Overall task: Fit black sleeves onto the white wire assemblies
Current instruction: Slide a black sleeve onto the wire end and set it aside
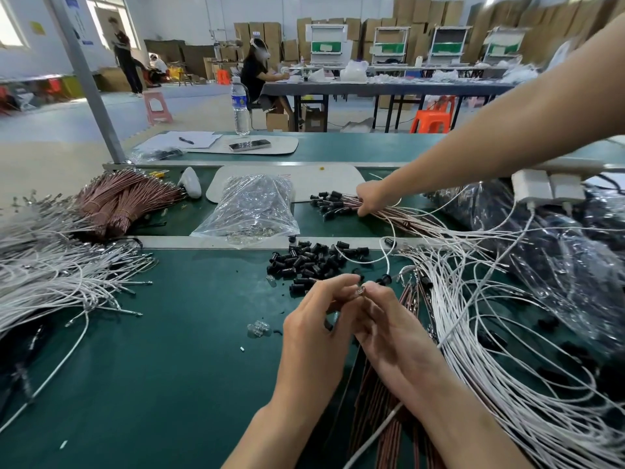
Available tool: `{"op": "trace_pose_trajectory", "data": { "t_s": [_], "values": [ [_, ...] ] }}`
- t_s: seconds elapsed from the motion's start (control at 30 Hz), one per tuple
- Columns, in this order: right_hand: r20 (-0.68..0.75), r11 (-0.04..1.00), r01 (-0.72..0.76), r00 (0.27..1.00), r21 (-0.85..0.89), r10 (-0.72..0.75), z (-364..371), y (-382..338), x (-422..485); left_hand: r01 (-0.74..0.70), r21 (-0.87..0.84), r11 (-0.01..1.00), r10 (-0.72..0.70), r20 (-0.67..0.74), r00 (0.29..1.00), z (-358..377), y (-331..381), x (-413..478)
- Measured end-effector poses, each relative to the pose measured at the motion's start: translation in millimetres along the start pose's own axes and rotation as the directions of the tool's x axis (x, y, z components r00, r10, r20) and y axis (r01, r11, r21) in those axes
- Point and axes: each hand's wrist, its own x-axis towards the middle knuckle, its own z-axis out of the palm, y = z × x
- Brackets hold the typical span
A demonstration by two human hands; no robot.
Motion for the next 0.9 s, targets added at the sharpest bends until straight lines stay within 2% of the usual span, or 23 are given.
{"op": "trace_pose_trajectory", "data": {
  "t_s": [0.4,0.7,0.9],
  "values": [
    [-0.028,0.999,0.029,0.999,-0.026,-0.03,2.7,-1.3,-0.5,-0.016,0.005,1.0,0.016,0.035,0.999,0.1,1.3,1.7],
    [0.0,0.998,0.038,0.999,-0.049,-0.038,3.7,-1.0,-1.7,0.029,-0.026,0.999,-0.028,0.028,0.999,1.9,2.6,0.4],
    [-0.027,0.999,0.026,0.999,-0.035,-0.027,2.9,-0.9,0.1,-0.002,-0.006,1.0,0.002,0.033,0.999,3.0,3.0,-1.5]
  ]
}}
